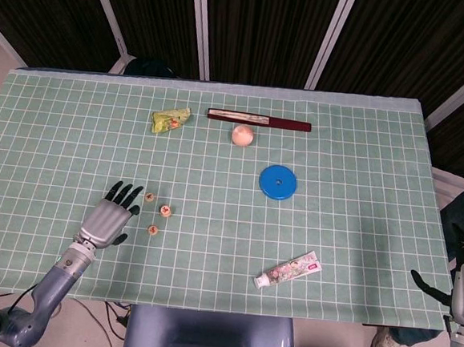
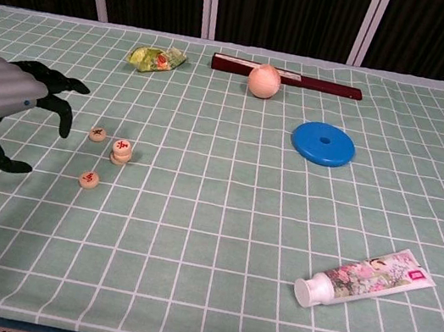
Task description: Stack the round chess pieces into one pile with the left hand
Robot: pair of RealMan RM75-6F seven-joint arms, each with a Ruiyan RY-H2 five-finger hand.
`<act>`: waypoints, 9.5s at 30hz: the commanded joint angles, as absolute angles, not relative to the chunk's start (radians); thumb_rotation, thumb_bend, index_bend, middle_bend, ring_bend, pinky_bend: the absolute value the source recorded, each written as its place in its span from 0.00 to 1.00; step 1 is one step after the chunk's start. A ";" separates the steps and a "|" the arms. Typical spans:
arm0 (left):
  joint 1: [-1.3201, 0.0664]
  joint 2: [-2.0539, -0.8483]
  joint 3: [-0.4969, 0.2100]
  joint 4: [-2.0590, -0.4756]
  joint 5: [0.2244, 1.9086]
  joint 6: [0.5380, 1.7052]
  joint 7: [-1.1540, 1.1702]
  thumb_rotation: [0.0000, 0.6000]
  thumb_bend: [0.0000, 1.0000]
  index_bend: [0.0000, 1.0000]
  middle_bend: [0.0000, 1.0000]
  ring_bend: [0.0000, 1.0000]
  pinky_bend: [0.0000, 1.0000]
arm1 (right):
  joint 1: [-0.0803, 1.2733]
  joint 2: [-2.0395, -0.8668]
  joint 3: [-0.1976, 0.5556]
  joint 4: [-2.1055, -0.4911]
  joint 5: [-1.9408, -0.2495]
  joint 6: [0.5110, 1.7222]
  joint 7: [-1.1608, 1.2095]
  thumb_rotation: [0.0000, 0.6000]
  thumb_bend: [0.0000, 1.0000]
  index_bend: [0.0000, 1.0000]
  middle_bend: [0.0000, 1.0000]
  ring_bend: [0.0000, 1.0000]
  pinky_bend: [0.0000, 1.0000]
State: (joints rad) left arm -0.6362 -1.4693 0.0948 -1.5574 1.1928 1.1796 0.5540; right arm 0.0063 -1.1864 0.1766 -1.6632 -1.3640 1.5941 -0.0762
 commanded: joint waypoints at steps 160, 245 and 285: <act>-0.738 -1.653 -0.142 -1.457 1.038 1.026 0.847 1.00 0.32 0.50 0.01 0.00 0.00 | 0.007 -1.182 0.179 -1.666 -1.355 1.588 -0.065 1.00 0.23 0.09 0.01 0.00 0.00; -0.730 -1.601 -0.117 -1.307 0.958 1.005 0.676 1.00 0.21 0.40 0.01 0.00 0.00 | 0.006 -1.188 0.183 -1.668 -1.349 1.595 -0.077 1.00 0.23 0.09 0.01 0.00 0.00; -0.788 -1.747 -0.138 -1.188 0.941 0.969 0.742 1.00 0.28 0.47 0.03 0.00 0.00 | 0.007 -1.188 0.187 -1.667 -1.340 1.592 -0.078 1.00 0.23 0.09 0.01 0.00 0.00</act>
State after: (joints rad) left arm -0.7871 -1.7452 -0.1381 -1.1891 0.9428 0.9693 0.7395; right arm 0.0068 -1.1885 0.1874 -1.6674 -1.3402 1.5920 -0.0777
